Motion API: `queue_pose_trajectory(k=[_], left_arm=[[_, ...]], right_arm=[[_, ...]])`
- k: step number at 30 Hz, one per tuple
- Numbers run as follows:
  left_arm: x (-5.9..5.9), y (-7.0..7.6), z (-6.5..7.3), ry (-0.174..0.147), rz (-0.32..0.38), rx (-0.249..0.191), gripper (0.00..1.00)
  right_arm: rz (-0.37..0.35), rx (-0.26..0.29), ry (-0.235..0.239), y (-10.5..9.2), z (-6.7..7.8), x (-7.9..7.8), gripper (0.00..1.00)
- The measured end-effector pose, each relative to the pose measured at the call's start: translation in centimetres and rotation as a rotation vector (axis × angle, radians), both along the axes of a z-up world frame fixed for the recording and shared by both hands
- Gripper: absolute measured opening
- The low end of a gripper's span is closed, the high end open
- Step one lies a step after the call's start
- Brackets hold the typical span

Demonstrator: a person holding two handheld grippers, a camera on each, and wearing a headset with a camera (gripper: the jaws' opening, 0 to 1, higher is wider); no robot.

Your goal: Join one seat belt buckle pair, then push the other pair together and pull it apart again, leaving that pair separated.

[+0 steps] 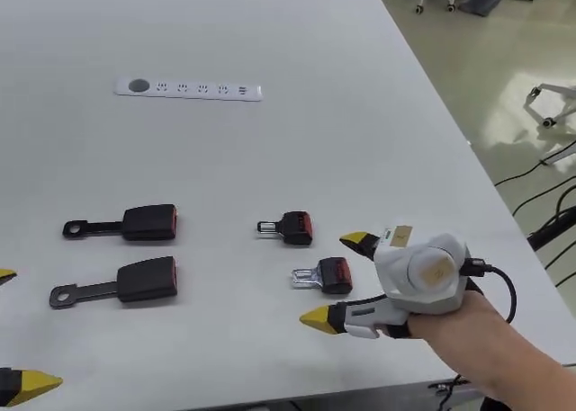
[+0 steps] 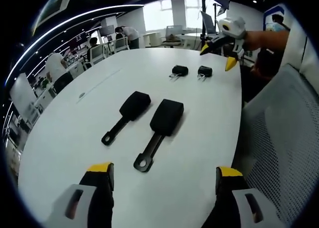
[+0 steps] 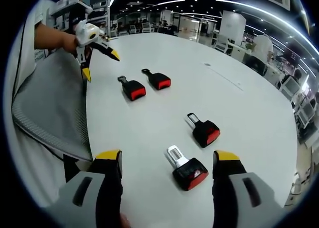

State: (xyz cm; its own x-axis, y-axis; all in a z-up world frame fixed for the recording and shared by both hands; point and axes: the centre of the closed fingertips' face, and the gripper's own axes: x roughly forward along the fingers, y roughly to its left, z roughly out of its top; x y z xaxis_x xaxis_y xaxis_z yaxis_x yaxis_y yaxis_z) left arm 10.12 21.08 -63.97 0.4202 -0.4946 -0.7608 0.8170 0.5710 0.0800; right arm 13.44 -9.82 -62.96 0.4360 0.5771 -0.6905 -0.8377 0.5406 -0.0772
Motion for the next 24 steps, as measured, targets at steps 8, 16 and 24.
queue_pose_trajectory(k=[8, 16, 24], left_arm=[[1.8, -2.9, 0.2, 0.021, -0.053, -0.017, 0.78], [3.1, -5.9, -0.8, 0.038, -0.17, -0.033, 0.68], [4.5, -7.7, -1.3, 0.044, -0.23, -0.024, 0.52]], right_arm=[[0.057, -0.034, 0.02, -0.4, -0.5, 0.8, 0.65], [0.16, -0.1, 0.07, -1.4, -2.4, 1.1, 0.52], [0.222, -0.125, 0.092, -1.5, -3.1, 0.9, 0.44]])
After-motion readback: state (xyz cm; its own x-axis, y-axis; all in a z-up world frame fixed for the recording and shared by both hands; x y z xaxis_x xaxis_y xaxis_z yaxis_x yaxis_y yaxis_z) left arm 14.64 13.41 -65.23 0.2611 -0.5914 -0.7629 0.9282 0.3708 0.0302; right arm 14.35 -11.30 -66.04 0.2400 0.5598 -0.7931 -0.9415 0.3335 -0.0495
